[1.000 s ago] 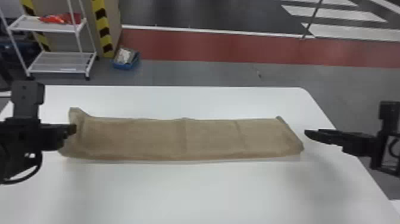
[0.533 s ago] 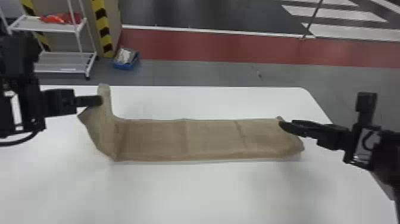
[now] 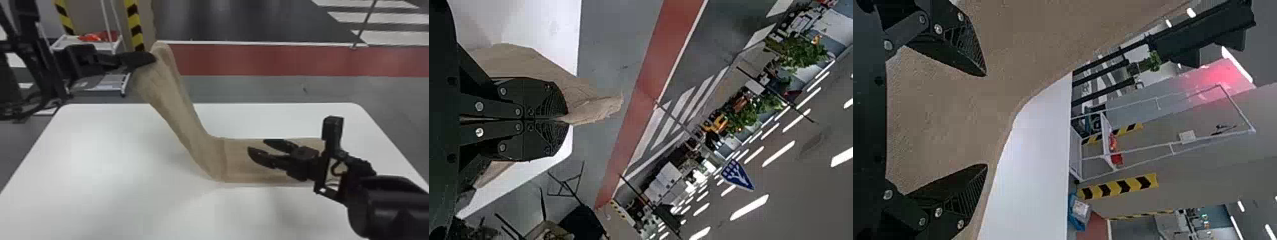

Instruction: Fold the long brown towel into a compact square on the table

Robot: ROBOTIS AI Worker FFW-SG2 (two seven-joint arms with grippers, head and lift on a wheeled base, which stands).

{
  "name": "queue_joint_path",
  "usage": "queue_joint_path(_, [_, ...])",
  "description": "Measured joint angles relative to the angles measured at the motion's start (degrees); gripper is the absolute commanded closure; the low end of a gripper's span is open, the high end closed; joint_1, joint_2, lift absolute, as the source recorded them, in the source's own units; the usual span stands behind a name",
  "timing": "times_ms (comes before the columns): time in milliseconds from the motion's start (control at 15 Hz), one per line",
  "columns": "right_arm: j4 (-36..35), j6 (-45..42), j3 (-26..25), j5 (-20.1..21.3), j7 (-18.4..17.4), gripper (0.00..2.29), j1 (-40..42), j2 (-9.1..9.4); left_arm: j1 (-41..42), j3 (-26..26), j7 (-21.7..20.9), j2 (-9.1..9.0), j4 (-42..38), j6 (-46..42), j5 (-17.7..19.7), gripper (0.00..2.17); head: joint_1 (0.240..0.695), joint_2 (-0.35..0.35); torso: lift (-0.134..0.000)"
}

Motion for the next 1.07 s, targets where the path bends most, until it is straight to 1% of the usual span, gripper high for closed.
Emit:
queue_joint_path(67, [1.5,-3.3,2.8,-0.2,-1.2,0.88,-0.1,0.86,0.5,0.5,0.1,0.18,0.1,0.0,1.0,1.54,0.636,0.068,-0.128])
queue_joint_path(133, [2.6,-5.3,5.2,-0.2,-2.6,1.44,-0.4,1.5,0.9,0.9,0.1,0.3,0.1,0.1,1.6,1.54,0.638,0.092,-0.128])
queue_joint_path(200, [3.6,-7.4,7.9,0.0,-4.7,1.66,-0.9,2.23,1.3,1.2,0.1,0.45,0.1,0.2,1.9,1.54,0.639,0.114,-0.128])
queue_joint_path(333, [6.2,-9.7,12.2,0.7,-7.1,1.68,-2.3,3.32,1.7,1.4,0.1,0.75,0.1,0.5,2.0,1.54,0.641,0.15,-0.128])
queue_joint_path(400, [7.5,-10.6,14.1,0.7,-8.7,1.68,-2.8,3.53,1.8,1.4,0.0,0.91,0.1,0.8,2.0,1.54,0.646,0.174,-0.128])
queue_joint_path(533, [9.3,-12.3,17.1,0.8,-10.4,1.68,-3.6,4.0,2.0,1.5,0.0,1.16,-0.1,1.1,2.2,1.54,0.65,0.195,-0.128])
queue_joint_path(733, [11.2,-12.6,19.8,0.6,-11.2,1.68,-4.8,5.41,2.2,1.9,-0.3,1.86,-0.2,1.1,2.3,1.54,0.651,0.224,-0.128])
queue_joint_path(867, [12.7,-12.7,21.4,-0.2,-11.9,1.67,-6.0,6.49,2.1,2.3,-0.3,2.5,-0.2,1.1,2.3,1.54,0.645,0.256,-0.128])
queue_joint_path(1000, [15.1,-13.0,23.2,-1.2,-12.5,1.68,-8.1,6.76,2.1,2.7,-0.4,2.77,-0.1,1.0,2.3,1.54,0.638,0.277,-0.128])
queue_joint_path(1067, [16.2,-13.1,23.8,-2.3,-12.4,1.67,-9.4,6.78,2.1,2.8,-0.5,2.84,0.0,1.0,2.3,1.54,0.634,0.281,-0.128])
